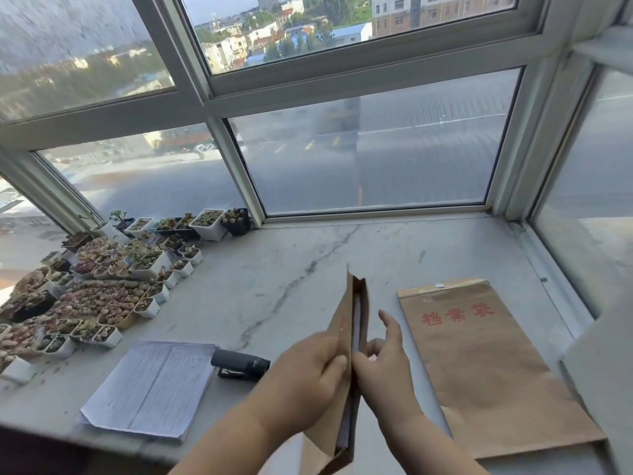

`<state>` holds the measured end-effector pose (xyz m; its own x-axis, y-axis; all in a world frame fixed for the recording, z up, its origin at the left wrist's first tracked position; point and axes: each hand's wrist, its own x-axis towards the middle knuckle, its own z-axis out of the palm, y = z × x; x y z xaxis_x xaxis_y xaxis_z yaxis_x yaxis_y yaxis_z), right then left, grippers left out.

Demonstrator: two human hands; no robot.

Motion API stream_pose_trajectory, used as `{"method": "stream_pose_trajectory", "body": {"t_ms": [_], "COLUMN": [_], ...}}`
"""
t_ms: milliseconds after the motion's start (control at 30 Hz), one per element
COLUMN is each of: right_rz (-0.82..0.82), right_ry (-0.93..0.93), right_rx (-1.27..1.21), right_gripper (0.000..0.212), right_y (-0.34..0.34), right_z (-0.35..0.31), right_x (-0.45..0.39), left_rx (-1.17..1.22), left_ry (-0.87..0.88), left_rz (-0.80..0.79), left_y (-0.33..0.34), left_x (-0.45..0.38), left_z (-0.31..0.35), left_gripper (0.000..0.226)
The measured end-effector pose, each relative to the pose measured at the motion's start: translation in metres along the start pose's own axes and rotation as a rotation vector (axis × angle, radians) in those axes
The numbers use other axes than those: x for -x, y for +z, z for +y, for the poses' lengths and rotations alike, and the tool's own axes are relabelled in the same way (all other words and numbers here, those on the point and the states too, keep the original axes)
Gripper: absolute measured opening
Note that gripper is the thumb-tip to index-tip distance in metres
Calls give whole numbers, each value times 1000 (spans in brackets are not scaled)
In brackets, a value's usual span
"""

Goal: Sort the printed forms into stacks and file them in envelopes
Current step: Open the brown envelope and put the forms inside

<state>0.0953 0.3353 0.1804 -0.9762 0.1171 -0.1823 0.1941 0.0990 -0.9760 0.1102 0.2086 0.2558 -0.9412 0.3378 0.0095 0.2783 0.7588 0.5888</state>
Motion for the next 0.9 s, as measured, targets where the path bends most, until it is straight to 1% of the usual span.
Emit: {"method": "stream_pose_trajectory", "body": {"t_ms": [33, 133, 167, 200, 233, 267, 300, 333, 367, 400, 467, 533, 567, 633, 700, 733, 800, 867, 900], "right_rz": [-28, -153, -191, -213, -214, -217, -240, -294, -336, -348, -426, -428, -442, -435, -416, -389, -313, -334, -383], "right_ry": [-50, -107, -149, -213, -296, -377, -438, -458, -489, -513, -491, -531, -545, -611, -667, -710, -820, -847, -847], "right_rx": [-46, -251, -256, -205, -106, 9, 146, 272, 436, 634, 881, 957, 973, 993, 986, 999, 1059, 1124, 1155], "right_gripper": [70, 42, 38, 38, 40, 49, 64, 79, 85, 84, 75, 66, 61, 49, 46, 42, 37, 46, 49], "right_y": [-3, -12, -15, -19, -22, -24, -24, -22, -16, -9, 8, 27, 35, 53, 71, 80, 93, 99, 99], "right_z": [-9, -40, -48, -51, -50, -44, -33, -21, -5, 10, 32, 56, 67, 90, 116, 131, 163, 190, 203], "right_x": [1, 6, 9, 14, 20, 25, 31, 38, 46, 54, 67, 74, 75, 77, 79, 78, 75, 71, 69], "left_rx": [63, 349, 473, 585, 677, 760, 838, 914, 966, 976, 860, 683, 598, 403, 277, 272, 347, 402, 402], "left_ry": [22, 6, -31, -84, -156, -250, -349, -431, -489, -522, -569, -660, -709, -771, -818, -838, -908, -981, -1011], "left_rz": [-3, 14, 17, 25, 51, 90, 130, 156, 169, 176, 227, 268, 258, 173, 92, 78, 70, 29, -8], "left_y": [-11, -40, -46, -49, -47, -41, -32, -21, -8, 4, 23, 35, 40, 50, 62, 71, 91, 113, 123], "left_x": [-3, -2, 3, 8, 12, 17, 22, 26, 29, 33, 42, 54, 60, 73, 85, 90, 99, 109, 114], "left_z": [7, 15, 10, 2, -10, -22, -33, -41, -48, -56, -75, -105, -119, -148, -173, -185, -204, -224, -232], "left_gripper": [30, 27, 24, 20, 23, 27, 31, 34, 35, 33, 21, 17, 18, 19, 21, 19, 11, 22, 26]}}
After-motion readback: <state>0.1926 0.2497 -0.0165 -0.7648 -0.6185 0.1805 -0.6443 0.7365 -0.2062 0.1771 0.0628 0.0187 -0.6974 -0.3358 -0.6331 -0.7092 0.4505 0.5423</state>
